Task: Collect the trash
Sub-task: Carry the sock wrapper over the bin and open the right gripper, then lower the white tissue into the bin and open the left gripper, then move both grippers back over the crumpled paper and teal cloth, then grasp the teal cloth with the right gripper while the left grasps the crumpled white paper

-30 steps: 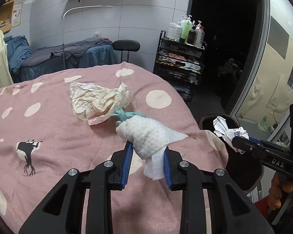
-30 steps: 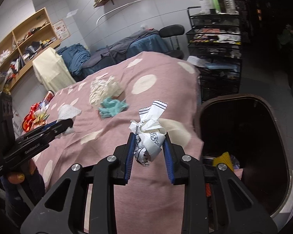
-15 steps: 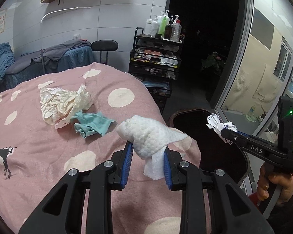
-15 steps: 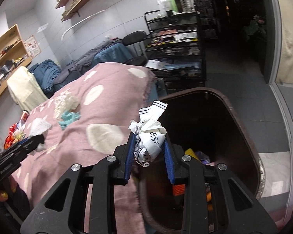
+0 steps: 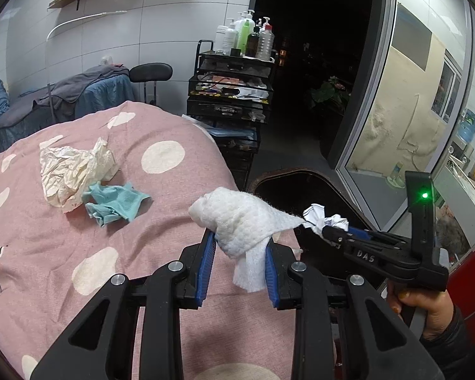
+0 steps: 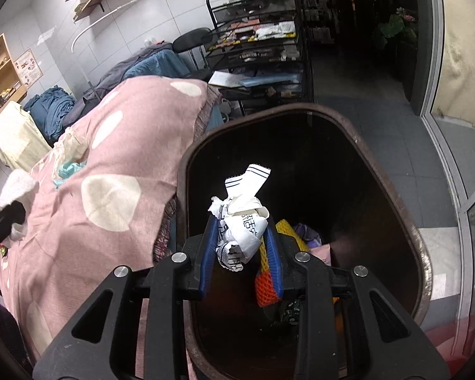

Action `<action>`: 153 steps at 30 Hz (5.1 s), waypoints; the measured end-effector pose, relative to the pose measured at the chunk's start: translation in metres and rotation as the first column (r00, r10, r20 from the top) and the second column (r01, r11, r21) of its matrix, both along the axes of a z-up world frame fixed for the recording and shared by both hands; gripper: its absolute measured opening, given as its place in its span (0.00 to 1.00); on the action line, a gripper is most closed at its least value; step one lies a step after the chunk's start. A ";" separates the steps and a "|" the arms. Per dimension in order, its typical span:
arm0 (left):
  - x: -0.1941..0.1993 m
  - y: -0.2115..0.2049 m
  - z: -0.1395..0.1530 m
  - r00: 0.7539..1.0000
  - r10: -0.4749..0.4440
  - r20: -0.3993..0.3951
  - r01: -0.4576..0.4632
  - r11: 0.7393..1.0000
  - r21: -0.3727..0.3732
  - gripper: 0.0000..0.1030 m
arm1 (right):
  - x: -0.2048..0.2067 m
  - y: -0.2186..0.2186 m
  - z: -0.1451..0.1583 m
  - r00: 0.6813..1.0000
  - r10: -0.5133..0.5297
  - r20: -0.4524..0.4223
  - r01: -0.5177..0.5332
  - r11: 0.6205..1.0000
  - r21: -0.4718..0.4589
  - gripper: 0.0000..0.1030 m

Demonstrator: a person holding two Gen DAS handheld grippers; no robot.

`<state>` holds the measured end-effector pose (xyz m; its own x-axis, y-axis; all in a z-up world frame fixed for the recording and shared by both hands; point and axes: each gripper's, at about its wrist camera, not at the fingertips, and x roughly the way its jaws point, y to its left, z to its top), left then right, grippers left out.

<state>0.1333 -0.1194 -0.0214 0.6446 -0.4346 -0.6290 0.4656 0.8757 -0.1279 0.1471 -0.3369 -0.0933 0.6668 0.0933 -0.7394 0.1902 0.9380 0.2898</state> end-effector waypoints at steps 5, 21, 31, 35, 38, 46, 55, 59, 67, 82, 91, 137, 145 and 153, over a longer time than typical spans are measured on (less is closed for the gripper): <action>0.000 -0.008 -0.002 1.000 -0.015 -0.005 0.015 1.000 0.002 0.28 | 0.000 0.004 -0.006 1.000 -0.012 -0.009 0.012 1.000 0.006 0.70; 0.001 -0.033 -0.005 0.998 -0.064 -0.014 0.064 0.998 0.016 0.28 | -0.013 -0.017 0.013 0.986 -0.149 0.070 0.151 0.988 -0.020 0.88; 0.015 -0.058 -0.012 0.992 -0.111 -0.051 0.114 0.993 0.042 0.28 | -0.023 -0.047 0.023 0.963 -0.253 0.096 0.254 0.967 -0.003 0.89; 0.022 -0.068 -0.017 0.990 -0.128 -0.066 0.132 0.989 0.060 0.28 | -0.025 -0.054 0.024 0.958 -0.268 0.099 0.270 0.963 0.001 0.89; 0.025 -0.074 -0.021 0.988 -0.138 -0.074 0.144 0.987 0.076 0.28 | -0.026 -0.057 0.025 0.956 -0.276 0.101 0.277 0.961 0.002 0.89; 0.031 -0.088 -0.030 0.983 -0.156 -0.101 0.166 0.981 0.101 0.28 | -0.030 -0.064 0.027 0.948 -0.300 0.109 0.302 0.953 0.002 0.89; 0.037 -0.102 -0.034 0.975 -0.183 -0.128 0.198 0.973 0.117 0.32 | -0.030 -0.068 0.027 0.945 -0.309 0.106 0.310 0.951 0.003 0.89; 0.036 -0.104 -0.036 0.972 -0.192 -0.137 0.210 0.969 0.129 0.59 | -0.031 -0.067 0.027 0.945 -0.310 0.106 0.311 0.950 0.002 0.89; 0.029 -0.105 -0.034 0.972 -0.212 -0.099 0.224 0.965 0.137 0.89 | -0.030 -0.067 0.027 0.943 -0.314 0.106 0.316 0.949 0.000 0.92; -0.002 -0.088 -0.013 0.973 -0.223 0.060 0.213 0.967 0.139 0.95 | -0.025 -0.058 0.023 0.952 -0.286 0.110 0.288 0.958 -0.007 0.94; -0.010 -0.034 0.007 0.986 -0.112 0.127 0.106 0.993 0.054 0.95 | -0.019 -0.031 0.028 0.966 -0.222 0.133 0.225 0.974 -0.011 0.94; 0.099 0.190 -0.026 0.937 0.337 -0.091 -0.326 0.938 0.121 0.82 | 0.157 0.288 0.031 0.754 0.621 -0.215 -0.652 0.663 -0.368 0.25; 0.119 0.175 -0.031 0.952 0.289 -0.097 -0.269 0.947 0.176 0.82 | 0.149 0.255 0.044 0.808 0.580 -0.100 -0.584 0.770 -0.256 0.21; 0.140 0.136 -0.034 0.977 0.197 -0.077 -0.169 0.946 0.277 0.85 | 0.134 0.221 0.064 0.860 0.510 -0.006 -0.502 0.844 -0.191 0.21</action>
